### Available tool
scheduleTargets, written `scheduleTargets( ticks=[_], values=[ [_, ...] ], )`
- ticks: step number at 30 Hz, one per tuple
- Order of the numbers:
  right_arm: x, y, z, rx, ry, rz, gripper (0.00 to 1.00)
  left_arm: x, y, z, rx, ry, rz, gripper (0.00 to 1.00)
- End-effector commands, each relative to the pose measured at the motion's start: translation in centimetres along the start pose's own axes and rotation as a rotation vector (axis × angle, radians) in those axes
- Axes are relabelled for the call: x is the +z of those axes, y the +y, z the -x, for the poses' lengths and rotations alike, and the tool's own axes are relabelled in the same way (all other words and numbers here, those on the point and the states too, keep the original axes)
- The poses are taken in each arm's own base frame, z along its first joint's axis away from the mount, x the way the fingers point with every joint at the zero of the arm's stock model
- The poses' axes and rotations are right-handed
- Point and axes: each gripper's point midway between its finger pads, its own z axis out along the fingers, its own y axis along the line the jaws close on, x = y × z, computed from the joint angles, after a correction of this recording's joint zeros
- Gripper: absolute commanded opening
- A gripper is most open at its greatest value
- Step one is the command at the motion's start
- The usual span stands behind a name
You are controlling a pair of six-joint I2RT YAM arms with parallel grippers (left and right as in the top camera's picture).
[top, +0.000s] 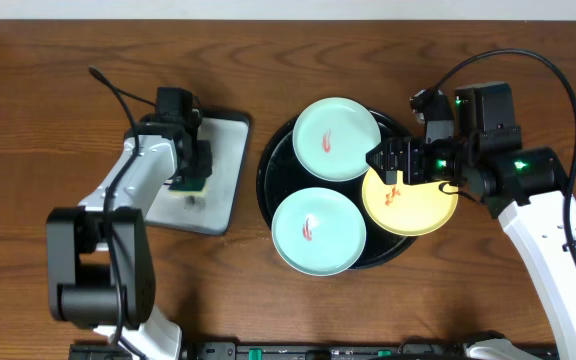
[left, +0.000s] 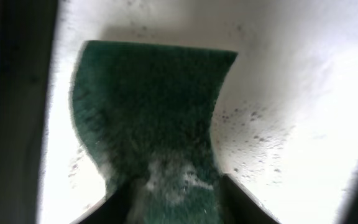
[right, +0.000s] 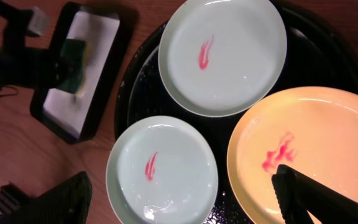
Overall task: Clean dirty plates on tray and stack at the side
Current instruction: 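Grasp the green sponge with the left gripper and lift it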
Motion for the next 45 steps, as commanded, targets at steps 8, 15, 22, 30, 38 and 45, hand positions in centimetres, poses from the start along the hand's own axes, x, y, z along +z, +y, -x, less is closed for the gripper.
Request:
scheduleTargets(
  ticks=[8,15,22,30,38,45],
  values=[
    [-0.4,0.5,0.5,-0.016,-0.015,0.004,0.92,-1.3,2.0,0.7,-0.011,-0.063,0.106,0.65],
    [-0.4,0.4,0.5,-0.015,-0.012,0.004,0.92,2.1,2.6,-0.7,-0.009,0.009,0.138,0.62],
    [-0.4,0.4,0.5,-0.015,-0.012,0.004,0.92,4.4,-0.3,-1.8,-0.009,0.071,-0.028,0.41],
    [-0.4,0.4,0.4,-0.015,-0.012,0.004,0.91,4.5,-0.3,-2.0,-0.009,0.08,-0.027,0.07],
    [-0.4,0.4,0.4,-0.015,-0.012,0.004,0.91,2.2,-0.3,-0.6,-0.01,0.042,-0.029,0.31],
    [-0.4,0.4,0.5,-0.015,-0.012,0.003,0.92,-1.7,0.2,1.5,-0.014,-0.061,-0.014,0.64]
  ],
)
